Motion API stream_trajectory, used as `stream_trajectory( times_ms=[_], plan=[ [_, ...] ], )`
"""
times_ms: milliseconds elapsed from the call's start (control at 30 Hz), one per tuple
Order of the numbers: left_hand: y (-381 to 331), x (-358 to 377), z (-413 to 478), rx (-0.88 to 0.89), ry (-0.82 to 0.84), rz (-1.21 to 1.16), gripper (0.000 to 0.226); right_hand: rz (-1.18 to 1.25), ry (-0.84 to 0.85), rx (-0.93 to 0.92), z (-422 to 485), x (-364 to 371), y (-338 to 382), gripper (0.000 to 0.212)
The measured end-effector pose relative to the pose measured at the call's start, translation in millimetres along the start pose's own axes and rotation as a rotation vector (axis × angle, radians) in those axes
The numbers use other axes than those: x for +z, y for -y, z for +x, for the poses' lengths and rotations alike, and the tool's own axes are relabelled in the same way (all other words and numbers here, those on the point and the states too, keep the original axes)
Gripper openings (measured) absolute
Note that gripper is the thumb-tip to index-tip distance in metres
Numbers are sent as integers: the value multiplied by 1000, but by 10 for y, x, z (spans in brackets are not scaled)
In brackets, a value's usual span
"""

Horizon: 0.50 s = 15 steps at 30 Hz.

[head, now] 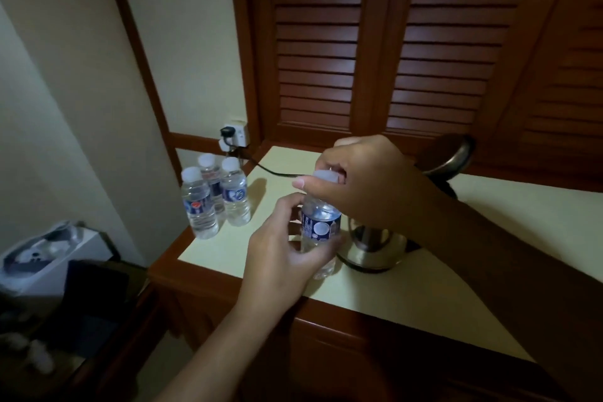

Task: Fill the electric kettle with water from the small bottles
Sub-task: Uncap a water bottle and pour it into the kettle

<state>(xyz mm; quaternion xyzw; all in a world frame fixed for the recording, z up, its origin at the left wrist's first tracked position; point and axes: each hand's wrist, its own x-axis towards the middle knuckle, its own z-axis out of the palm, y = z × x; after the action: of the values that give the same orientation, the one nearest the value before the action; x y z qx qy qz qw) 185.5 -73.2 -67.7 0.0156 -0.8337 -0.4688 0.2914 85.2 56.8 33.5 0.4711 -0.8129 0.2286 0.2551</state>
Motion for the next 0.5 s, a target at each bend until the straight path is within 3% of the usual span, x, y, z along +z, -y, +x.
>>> stream_trajectory(
  times_ms=[167,367,500],
  plan=[
    [-179,70,94,12,192,-215,60,-107,142,-55,-112,-368,-115,54],
    [-237,161,182,32,434,-293,63,-46,449,-24,-275,-918,-199,34],
    [-219,228,285,54,499,-371,56,71,417,-53,-341,-1036,-246,25]
  ],
)
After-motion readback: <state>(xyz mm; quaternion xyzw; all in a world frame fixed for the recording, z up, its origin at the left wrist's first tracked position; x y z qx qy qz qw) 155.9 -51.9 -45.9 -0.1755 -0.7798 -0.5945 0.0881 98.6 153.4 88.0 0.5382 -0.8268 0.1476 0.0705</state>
